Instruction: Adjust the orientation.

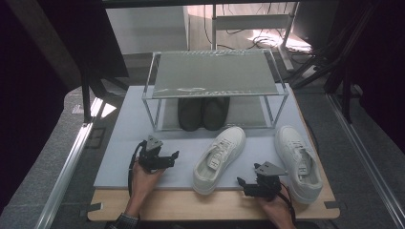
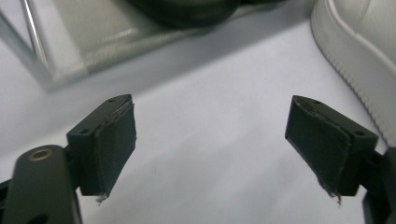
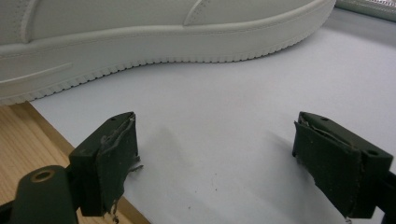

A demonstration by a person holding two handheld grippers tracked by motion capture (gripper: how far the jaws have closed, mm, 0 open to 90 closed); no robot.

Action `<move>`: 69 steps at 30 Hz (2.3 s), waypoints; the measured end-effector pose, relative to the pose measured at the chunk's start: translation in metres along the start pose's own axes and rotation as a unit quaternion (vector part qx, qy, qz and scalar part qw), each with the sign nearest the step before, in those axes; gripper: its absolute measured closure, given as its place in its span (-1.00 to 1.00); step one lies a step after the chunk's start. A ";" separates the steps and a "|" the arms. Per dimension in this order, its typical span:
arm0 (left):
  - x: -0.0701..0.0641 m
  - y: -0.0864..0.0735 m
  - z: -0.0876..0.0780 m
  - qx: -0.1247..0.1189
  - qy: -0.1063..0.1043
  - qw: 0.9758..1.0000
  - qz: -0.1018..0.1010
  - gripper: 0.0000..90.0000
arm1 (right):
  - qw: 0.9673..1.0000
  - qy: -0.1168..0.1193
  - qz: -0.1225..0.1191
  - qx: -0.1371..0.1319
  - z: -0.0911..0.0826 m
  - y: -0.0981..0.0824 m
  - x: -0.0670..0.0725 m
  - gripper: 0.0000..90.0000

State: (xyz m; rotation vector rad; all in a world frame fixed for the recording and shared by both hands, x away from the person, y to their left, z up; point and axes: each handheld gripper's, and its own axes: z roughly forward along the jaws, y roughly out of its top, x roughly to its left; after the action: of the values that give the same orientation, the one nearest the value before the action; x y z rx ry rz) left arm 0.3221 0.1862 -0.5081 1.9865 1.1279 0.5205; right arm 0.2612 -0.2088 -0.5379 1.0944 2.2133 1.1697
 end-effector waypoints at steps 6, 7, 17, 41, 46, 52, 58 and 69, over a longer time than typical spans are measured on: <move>-0.002 -0.018 -0.009 0.000 0.001 1.000 -0.005 -0.70 | 1.000 0.000 0.000 0.000 0.000 0.000 0.000 -0.68; -0.003 -0.021 -0.011 0.001 0.003 1.000 -0.004 -0.71 | 1.000 0.000 0.000 0.000 0.000 0.000 0.000 -0.68; -0.008 -0.043 -0.018 0.012 0.021 1.000 0.008 -0.73 | 1.000 0.002 -0.001 0.001 0.000 0.000 0.000 -0.69; -0.005 -0.056 -0.020 -0.003 0.016 1.000 -0.009 -0.73 | 1.000 0.014 0.004 0.000 -0.013 0.010 0.003 -0.02; -0.005 -0.056 -0.020 -0.003 0.016 1.000 -0.010 -0.73 | 0.999 0.037 -0.003 0.014 -0.017 0.017 0.006 0.25; -0.005 -0.056 -0.020 -0.003 0.016 1.000 -0.010 -0.73 | 0.996 0.077 -0.025 0.027 -0.019 0.025 0.015 0.64; -0.005 -0.056 -0.020 -0.003 0.016 1.000 -0.011 -0.73 | 0.993 0.111 -0.021 0.028 -0.023 0.037 0.025 0.94; -0.005 -0.056 -0.020 -0.003 0.017 1.000 -0.012 -0.72 | 0.987 0.151 -0.034 0.032 -0.026 0.072 0.048 1.00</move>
State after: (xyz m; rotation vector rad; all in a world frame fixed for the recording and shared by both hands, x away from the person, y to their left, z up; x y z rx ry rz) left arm 0.2762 0.2077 -0.5402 1.9622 1.1684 0.5463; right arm 0.2481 -0.1593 -0.4635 0.9051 2.5102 1.3172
